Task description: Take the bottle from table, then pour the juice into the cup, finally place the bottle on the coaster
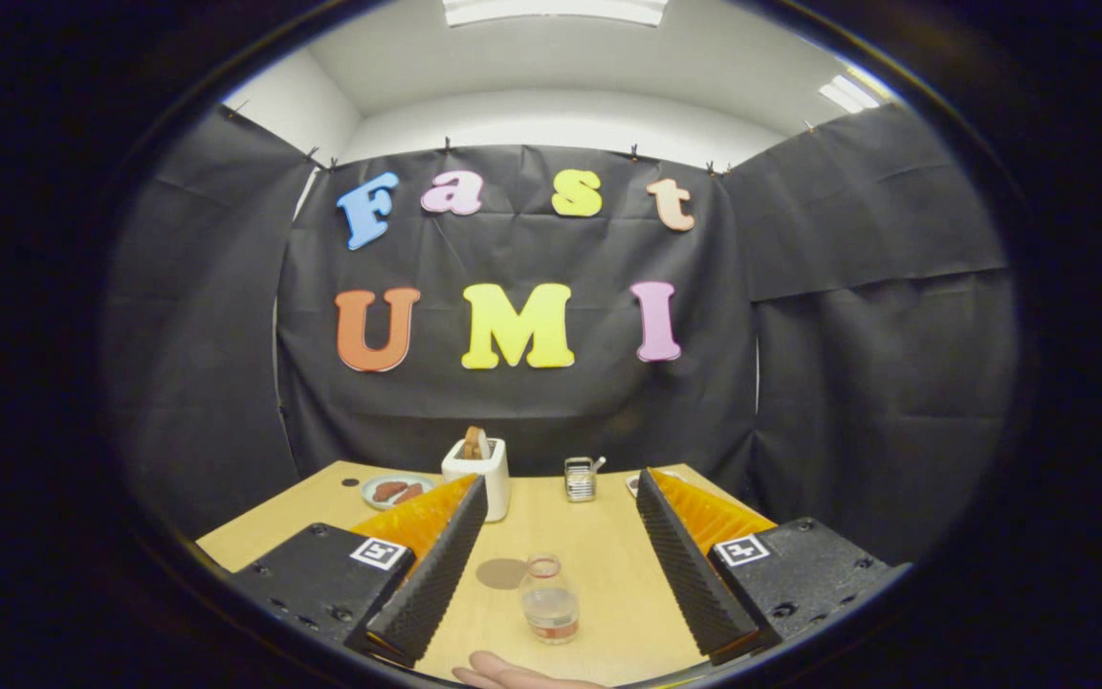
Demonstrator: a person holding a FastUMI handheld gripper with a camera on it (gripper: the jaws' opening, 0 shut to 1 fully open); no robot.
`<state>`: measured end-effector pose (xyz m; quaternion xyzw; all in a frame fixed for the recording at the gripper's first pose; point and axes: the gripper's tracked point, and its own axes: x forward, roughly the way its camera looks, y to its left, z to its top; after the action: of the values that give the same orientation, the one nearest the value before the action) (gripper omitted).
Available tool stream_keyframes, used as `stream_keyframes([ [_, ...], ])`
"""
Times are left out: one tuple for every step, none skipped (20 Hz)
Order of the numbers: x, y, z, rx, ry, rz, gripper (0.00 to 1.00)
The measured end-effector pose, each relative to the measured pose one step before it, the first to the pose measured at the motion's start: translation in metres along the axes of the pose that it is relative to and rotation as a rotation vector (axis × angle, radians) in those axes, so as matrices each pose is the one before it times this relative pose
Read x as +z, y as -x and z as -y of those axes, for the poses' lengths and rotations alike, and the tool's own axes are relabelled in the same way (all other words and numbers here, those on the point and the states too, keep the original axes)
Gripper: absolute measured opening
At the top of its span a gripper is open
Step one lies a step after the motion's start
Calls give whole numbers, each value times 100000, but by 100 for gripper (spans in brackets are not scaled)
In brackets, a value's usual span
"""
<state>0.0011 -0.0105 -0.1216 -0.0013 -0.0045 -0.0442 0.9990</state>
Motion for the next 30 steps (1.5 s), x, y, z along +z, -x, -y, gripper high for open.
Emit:
stream_keyframes([
  [-532,-225,-79,104,-56,104,100],
  [-567,-210,165,-532,139,-640,100],
  [-576,-92,105,-319,144,-131,100],
  [-339,-91,-126,27,769,0,100],
  [-426,-146,-26,-25,798,79,100],
  [-449,-144,-114,225,1424,10,100],
  [-477,-62,23,177,1279,370,100],
  [-337,-52,257,-420,1001,904,100],
  [-551,-139,587,-1331,735,706,100],
  [-483,-98,337,-479,935,578,100],
  [-646,-119,-22,237,1265,331,100],
  [-486,-35,88,104,1075,237,100],
  [-495,-91,226,-62,361,389,100],
  [-632,-15,30,561,-785,-36,100],
  [-719,-16,-344,1507,-968,-522,100],
  [-824,-43,-252,1037,-440,-903,100],
  [-798,-220,50,399,-223,-1015,100],
  [-654,-274,-45,221,-241,-990,100],
  [-683,-253,-54,418,-533,-1157,100],
  [-558,-258,-265,835,-1577,-1470,100],
  [-528,-77,-617,2329,-1135,-619,100],
  [-208,-209,-155,53,-198,-82,100],
  [-453,-365,546,-863,139,130,100],
  [-357,-366,-68,171,680,-45,100],
  [-670,-239,-118,-305,1104,-328,100],
  [-382,-292,-11,-419,554,113,100],
  [-510,-268,66,-721,188,290,100],
  [-554,-375,-252,277,731,-412,100],
  [-786,-284,-408,919,1054,-714,100],
  [-479,-390,-242,232,997,-449,100],
])
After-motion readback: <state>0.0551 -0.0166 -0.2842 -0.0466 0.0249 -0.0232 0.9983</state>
